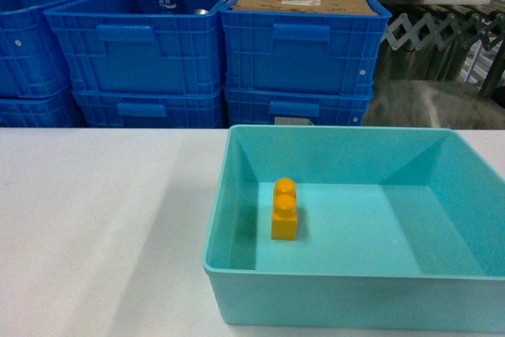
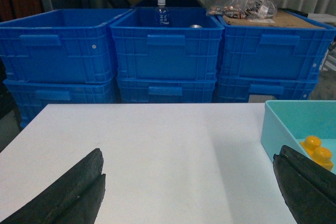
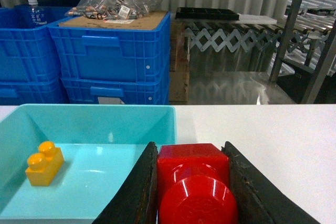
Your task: Pick red block from blue box to shelf
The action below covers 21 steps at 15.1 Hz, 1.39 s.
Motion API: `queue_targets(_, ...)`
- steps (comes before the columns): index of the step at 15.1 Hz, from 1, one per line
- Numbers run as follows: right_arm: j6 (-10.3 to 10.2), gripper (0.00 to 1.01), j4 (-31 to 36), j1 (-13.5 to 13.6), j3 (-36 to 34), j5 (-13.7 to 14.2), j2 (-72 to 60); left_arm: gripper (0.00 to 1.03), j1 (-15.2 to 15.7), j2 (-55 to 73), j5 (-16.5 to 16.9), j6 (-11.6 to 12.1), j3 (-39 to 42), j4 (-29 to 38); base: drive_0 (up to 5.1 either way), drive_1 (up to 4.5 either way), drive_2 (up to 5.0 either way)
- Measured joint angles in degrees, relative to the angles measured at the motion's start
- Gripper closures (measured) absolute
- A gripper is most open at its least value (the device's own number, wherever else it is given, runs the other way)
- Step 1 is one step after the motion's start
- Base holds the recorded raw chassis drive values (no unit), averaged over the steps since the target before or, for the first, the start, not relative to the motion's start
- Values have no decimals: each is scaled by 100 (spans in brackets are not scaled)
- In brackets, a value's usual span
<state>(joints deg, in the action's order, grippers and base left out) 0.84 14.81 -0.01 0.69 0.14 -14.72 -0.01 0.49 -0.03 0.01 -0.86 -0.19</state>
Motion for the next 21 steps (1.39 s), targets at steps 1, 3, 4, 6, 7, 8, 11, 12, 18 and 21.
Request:
queue_targets(1,-2,73,-116,0,0,0,96,5,0,0,0,0,0,0,0,0,0)
queue_targets(3,-2,73,-319,0,0,0,326,5,0,0,0,0,0,0,0,0,0)
queue_targets(4,-2,73,-409,0,0,0,400,5,0,0,0,0,0,0,0,0,0)
queue_targets(6,-2,73,-1150,0,4,2,896,5,0,0,2,2,0,0,0,0,0)
queue_targets(7,-2,73,-1493,0,4,-15,1414,5,0,0,-7,0,0,-2,0,0,0)
queue_targets(8,-2,73,-1473,0,13,-13,1451,5,0,0,0,2,0,0,0,0,0)
queue_targets(11,-2,73,-1517,0,2,-17,1445,5,0,0,2,0,0,-4,0,0,0)
queue_targets(12,-2,73,-1510,0,2,-17,1445,5,0,0,-2,0,0,-2,0,0,0)
queue_targets(18,-2,73,-1508,0,2,-17,1445,5,4,0,-4,0,0,-2,-73,-73,-73)
queue_targets(21,-2,73,-1508,0,2,-17,1445,5,0,0,-2,0,0,-2,-144,-144,-144)
